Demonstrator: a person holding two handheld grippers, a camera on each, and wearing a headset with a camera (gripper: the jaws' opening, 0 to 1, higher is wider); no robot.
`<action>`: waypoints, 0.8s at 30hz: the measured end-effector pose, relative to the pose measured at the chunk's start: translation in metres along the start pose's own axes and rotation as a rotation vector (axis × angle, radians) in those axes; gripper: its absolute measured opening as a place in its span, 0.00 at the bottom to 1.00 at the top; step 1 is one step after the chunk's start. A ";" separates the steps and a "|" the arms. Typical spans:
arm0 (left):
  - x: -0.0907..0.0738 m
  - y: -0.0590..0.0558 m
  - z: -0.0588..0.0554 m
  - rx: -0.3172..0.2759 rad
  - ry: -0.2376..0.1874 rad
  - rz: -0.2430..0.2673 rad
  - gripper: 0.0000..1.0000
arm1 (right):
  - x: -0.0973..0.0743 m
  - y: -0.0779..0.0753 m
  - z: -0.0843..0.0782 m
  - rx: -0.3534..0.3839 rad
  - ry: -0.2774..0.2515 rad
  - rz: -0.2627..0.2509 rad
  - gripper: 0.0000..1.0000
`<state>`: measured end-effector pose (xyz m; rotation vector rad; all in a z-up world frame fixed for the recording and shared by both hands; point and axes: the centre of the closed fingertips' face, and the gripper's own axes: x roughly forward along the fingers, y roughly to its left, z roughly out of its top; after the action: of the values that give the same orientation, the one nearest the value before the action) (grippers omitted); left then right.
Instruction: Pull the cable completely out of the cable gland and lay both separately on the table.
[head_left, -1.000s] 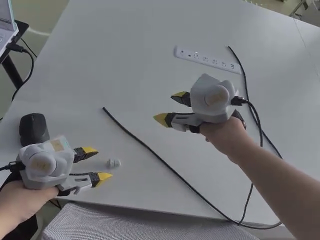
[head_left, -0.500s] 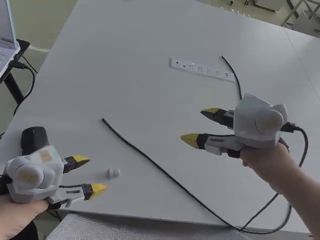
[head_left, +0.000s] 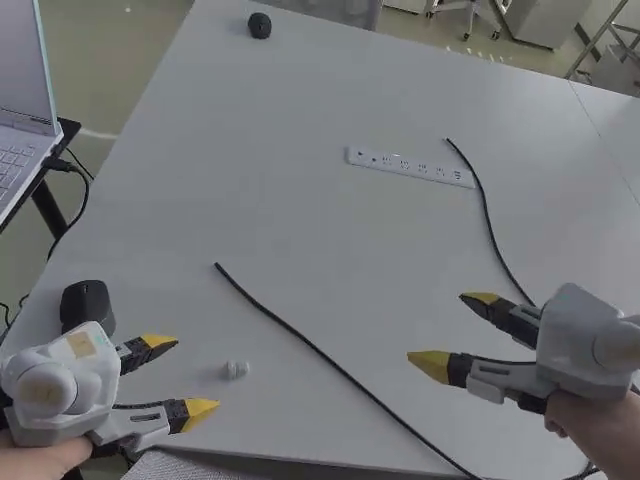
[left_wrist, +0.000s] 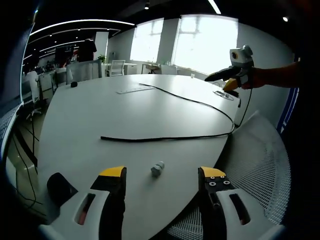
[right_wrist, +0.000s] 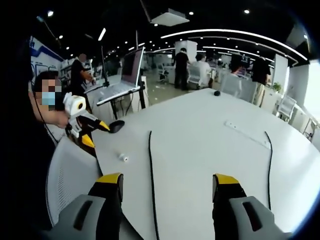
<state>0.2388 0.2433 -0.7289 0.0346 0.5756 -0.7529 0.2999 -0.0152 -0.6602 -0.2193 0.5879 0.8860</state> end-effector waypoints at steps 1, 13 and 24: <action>-0.001 0.000 0.002 -0.007 -0.005 0.002 0.59 | -0.002 0.000 -0.004 0.006 -0.004 -0.001 0.76; -0.016 0.001 0.002 -0.026 0.011 0.010 0.68 | -0.021 0.003 -0.053 0.089 0.009 -0.006 0.88; -0.026 -0.005 -0.014 -0.074 0.053 0.019 0.83 | -0.022 0.020 -0.081 0.103 0.060 0.035 0.99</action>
<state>0.2137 0.2596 -0.7272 -0.0084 0.6526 -0.7135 0.2422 -0.0508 -0.7130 -0.1437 0.6932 0.8831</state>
